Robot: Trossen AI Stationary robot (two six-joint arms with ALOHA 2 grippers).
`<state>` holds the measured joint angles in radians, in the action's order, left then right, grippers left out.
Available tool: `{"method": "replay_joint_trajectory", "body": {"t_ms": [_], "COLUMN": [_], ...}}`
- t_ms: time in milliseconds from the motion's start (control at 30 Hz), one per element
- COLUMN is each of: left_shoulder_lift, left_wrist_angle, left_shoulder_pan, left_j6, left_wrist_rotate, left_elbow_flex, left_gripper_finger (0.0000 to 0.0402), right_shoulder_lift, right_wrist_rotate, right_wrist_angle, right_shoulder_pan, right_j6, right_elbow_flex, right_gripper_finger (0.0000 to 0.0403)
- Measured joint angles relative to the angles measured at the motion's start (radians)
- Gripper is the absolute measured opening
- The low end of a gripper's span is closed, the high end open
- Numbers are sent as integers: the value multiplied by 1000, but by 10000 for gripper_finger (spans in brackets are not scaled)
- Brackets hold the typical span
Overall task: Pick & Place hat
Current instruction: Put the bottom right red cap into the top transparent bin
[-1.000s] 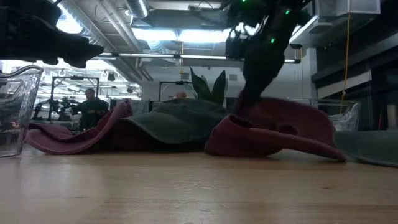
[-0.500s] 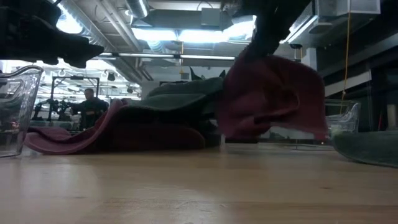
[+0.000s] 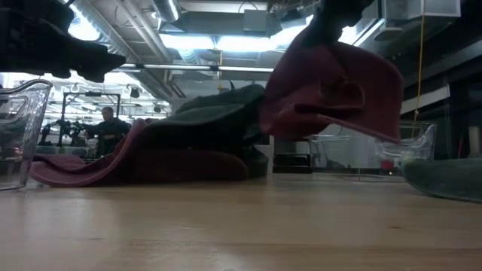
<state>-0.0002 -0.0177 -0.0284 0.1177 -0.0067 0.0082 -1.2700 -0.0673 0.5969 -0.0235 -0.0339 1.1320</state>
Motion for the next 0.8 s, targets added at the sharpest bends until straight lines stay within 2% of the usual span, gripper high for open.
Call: {"method": "replay_joint_trajectory", "body": {"t_ms": [100,267,400,600,800], "left_shoulder_lift": [0,0,0,0,0], "left_wrist_angle": [0,0,0,0,0], "left_shoulder_pan": [0,0,0,0,0], "left_j6": [0,0,0,0,0], "left_wrist_rotate": [0,0,0,0,0], "left_elbow_flex": [0,0,0,0,0], "left_gripper_finger": [229,230,229,230,230], "right_shoulder_lift": [22,70,116,200,268], "right_wrist_rotate": [0,-8,-88,-225,-360], "right_wrist_angle": [0,1,1,17,52], "right_shoulder_pan": [-7,-16,-15,-13,5], "right_j6": [-16,-57,-90,-249,-436], "right_elbow_flex": [0,0,0,0,0], "right_gripper_finger": [37,12,12,38,11]}}
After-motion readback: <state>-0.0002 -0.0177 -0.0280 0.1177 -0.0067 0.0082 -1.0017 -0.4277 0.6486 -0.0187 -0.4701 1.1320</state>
